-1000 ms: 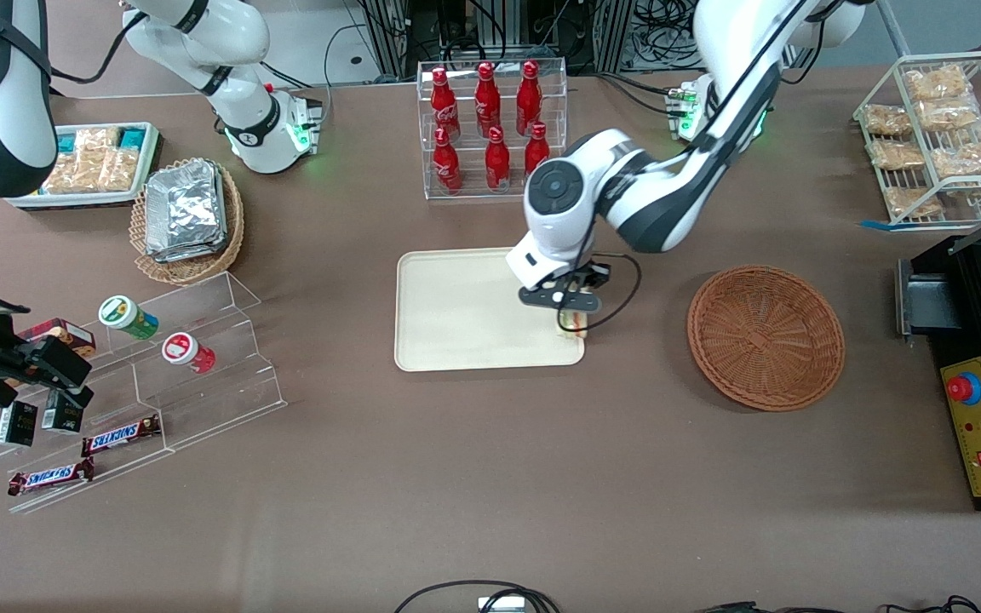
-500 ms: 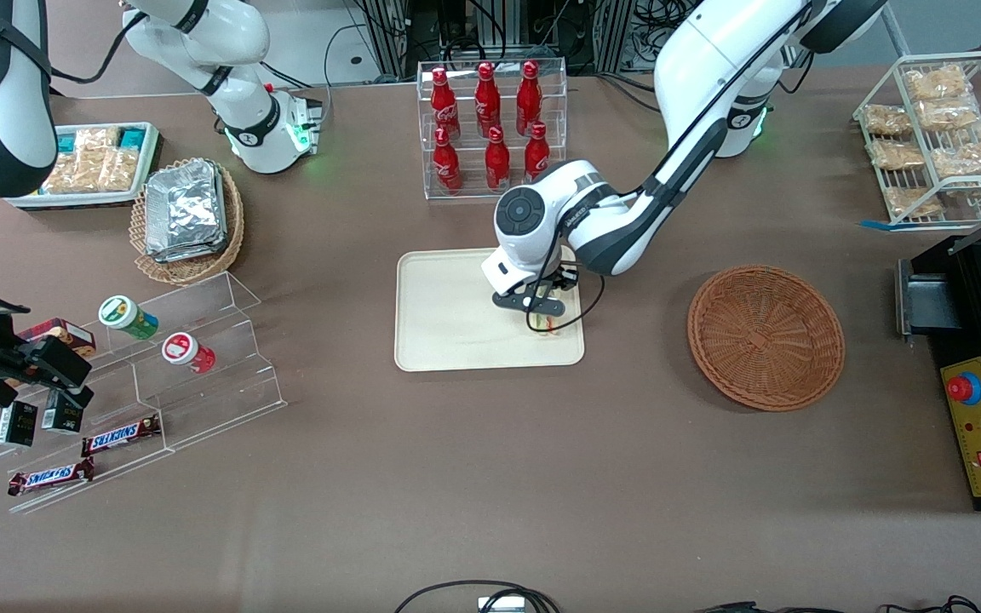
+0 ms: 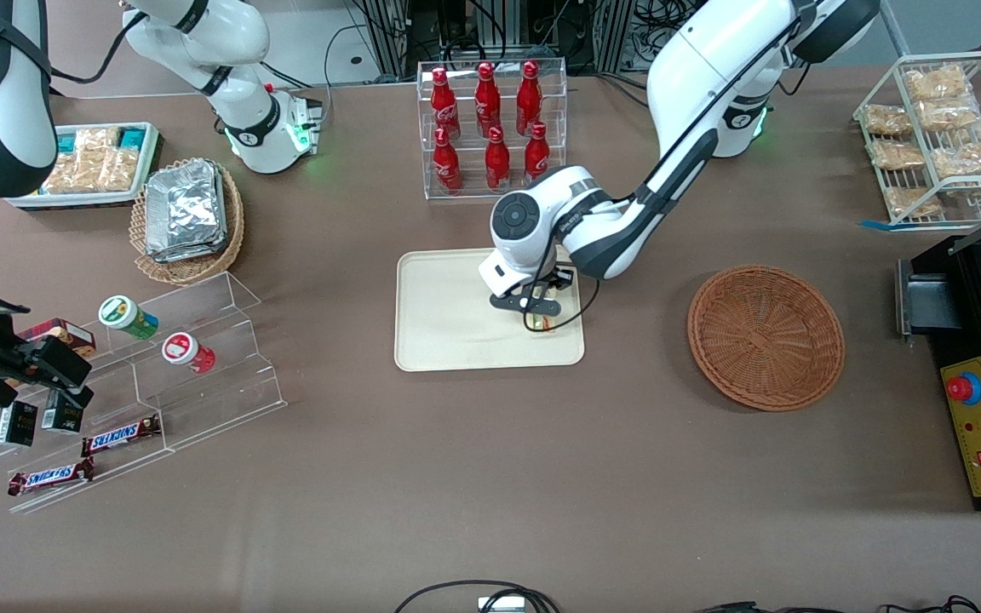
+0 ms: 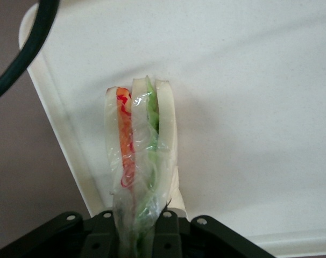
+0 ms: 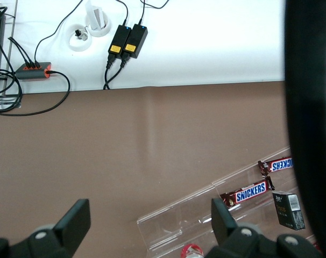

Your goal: Place sandwich from basket to tray

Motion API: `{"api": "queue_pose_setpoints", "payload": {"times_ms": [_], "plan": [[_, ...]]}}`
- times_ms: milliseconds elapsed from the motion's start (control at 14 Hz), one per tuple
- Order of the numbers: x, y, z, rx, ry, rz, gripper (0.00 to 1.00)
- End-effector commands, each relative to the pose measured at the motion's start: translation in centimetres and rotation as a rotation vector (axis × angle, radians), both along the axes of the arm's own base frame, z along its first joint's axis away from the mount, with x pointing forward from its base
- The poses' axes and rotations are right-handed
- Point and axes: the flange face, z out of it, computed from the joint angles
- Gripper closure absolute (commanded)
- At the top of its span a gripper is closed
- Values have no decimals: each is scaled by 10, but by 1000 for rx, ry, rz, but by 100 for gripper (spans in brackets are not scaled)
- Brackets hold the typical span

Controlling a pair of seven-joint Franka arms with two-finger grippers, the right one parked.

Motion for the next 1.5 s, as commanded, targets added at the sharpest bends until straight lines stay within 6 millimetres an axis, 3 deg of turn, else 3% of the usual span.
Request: {"api": "queue_pose_setpoints", "payload": {"times_ms": [0, 71, 357, 714, 929, 1071, 1286, 1429], "plan": [[2, -7, -6, 9, -13, 0, 8], [2, -7, -5, 11, -19, 0, 1], [20, -6, 15, -8, -43, 42, 1], [87, 27, 70, 4, -53, 184, 1], [130, 73, 108, 8, -53, 294, 1], [148, 109, 136, 22, -71, 355, 1], [177, 184, 183, 46, -107, 464, 1], [185, 221, 209, 59, -128, 509, 1]]}}
